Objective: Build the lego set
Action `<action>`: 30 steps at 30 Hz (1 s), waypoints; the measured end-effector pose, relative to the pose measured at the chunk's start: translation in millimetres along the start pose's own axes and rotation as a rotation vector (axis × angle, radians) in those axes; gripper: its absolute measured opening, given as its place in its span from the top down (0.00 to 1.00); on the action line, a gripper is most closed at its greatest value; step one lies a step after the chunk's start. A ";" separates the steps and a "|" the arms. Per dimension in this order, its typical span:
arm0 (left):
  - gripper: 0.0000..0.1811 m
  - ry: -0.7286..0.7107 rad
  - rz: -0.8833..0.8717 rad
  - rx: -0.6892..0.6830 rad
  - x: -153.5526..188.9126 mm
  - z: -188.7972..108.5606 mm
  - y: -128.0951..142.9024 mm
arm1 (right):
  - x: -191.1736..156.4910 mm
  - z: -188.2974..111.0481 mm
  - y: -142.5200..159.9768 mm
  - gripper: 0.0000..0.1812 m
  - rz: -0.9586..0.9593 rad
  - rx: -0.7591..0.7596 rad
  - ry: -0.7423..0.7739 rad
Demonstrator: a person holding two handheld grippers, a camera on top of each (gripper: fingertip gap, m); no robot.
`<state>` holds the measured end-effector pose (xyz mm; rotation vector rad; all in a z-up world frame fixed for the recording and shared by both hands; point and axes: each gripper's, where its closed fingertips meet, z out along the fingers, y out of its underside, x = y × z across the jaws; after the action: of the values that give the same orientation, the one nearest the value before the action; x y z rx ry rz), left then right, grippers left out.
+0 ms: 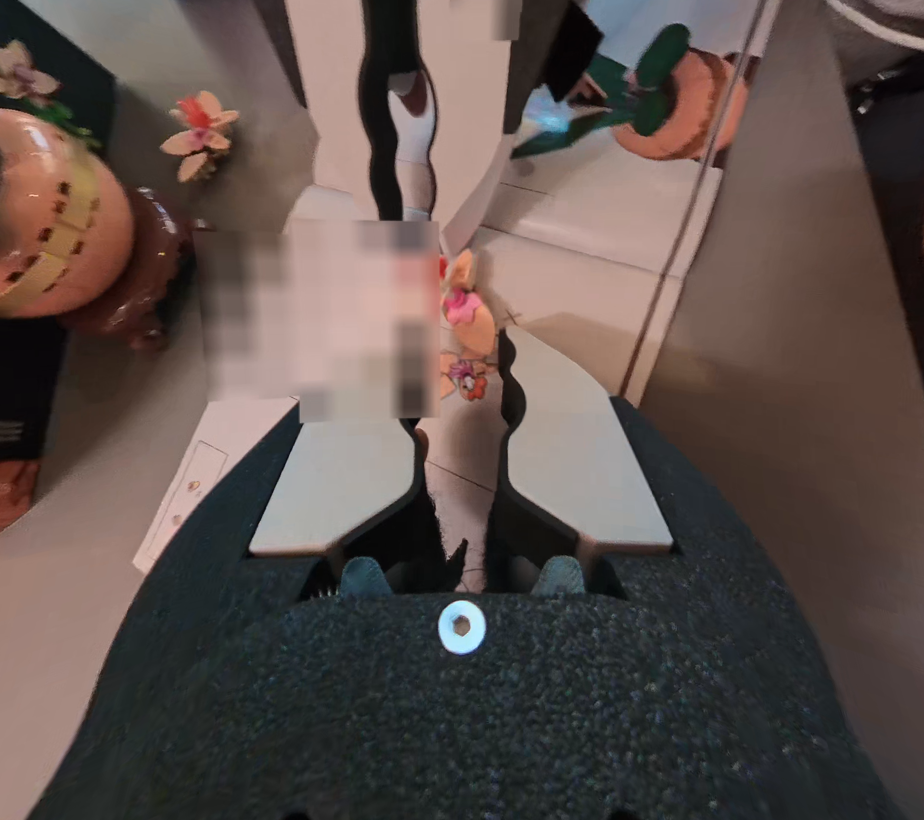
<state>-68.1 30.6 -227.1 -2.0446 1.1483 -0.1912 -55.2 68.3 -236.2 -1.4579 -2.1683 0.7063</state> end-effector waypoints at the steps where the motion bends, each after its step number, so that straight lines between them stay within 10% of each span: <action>1: 0.85 -0.017 -0.003 0.017 -1.3 0.3 -2.9 | 0.3 -1.6 -0.1 0.91 0.013 0.010 -0.022; 30: 0.93 0.031 -0.310 0.095 -11.1 10.9 -1.7 | -14.8 1.9 -16.0 0.98 0.222 0.138 -0.075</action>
<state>-68.3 45.8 -231.0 -2.1316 0.8183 -0.4226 -62.5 49.1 -228.7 -1.6368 -1.9849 0.9822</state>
